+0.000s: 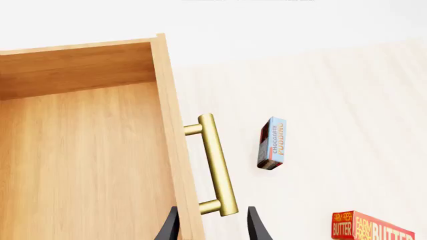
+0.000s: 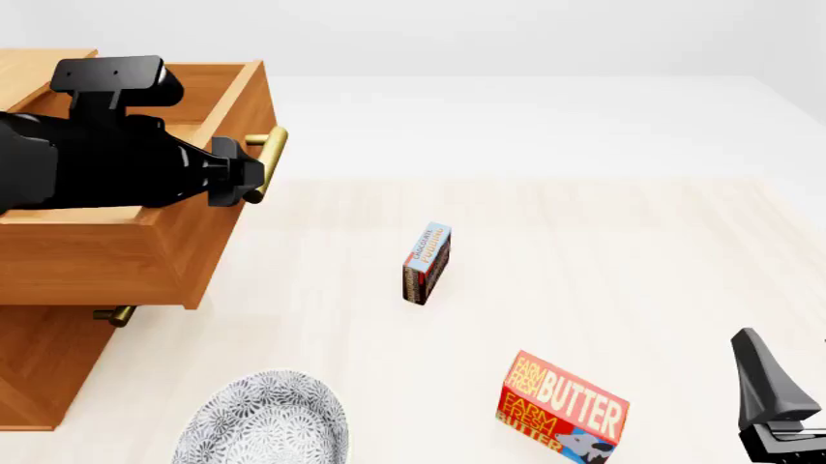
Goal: Put the chocolate pudding in the top drawer of the cabinet and close it.
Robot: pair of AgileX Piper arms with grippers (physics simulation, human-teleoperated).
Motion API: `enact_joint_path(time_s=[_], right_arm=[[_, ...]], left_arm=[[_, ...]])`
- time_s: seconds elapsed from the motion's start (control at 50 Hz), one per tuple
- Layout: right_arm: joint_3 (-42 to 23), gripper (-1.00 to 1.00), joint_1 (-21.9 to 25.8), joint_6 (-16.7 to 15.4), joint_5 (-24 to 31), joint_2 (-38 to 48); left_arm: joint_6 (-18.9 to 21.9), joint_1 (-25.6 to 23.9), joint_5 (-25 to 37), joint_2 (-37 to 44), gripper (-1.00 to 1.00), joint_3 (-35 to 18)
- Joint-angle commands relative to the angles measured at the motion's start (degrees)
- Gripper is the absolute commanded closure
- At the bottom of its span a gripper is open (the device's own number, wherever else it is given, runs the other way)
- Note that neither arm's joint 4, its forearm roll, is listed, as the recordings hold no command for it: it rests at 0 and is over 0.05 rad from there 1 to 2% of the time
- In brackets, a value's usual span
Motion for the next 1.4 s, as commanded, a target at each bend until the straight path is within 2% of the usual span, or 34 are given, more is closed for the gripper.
enact_joint_path(time_s=[0.02, 0.66, 1.06, 1.18, 1.4], right_arm=[[0.0, -1.00, 0.0, 0.0, 0.0, 0.0], [0.0, -1.00, 0.0, 0.0, 0.0, 0.0], [0.0, -1.00, 0.0, 0.0, 0.0, 0.0], [0.0, -1.00, 0.0, 0.0, 0.0, 0.0], [0.0, -1.00, 0.0, 0.0, 0.0, 0.0]], left_arm=[[5.1, -3.1, -2.2, 5.0, -1.00, 2.9], [3.4, -6.7, -5.3, 4.9, -1.00, 3.8], [5.7, -7.7, -2.3, 2.7, -1.00, -0.5], [6.9, -8.5, -0.9, 1.9, -1.00, -3.5], [7.2, -10.1, -1.6, 1.2, -1.00, -4.4]])
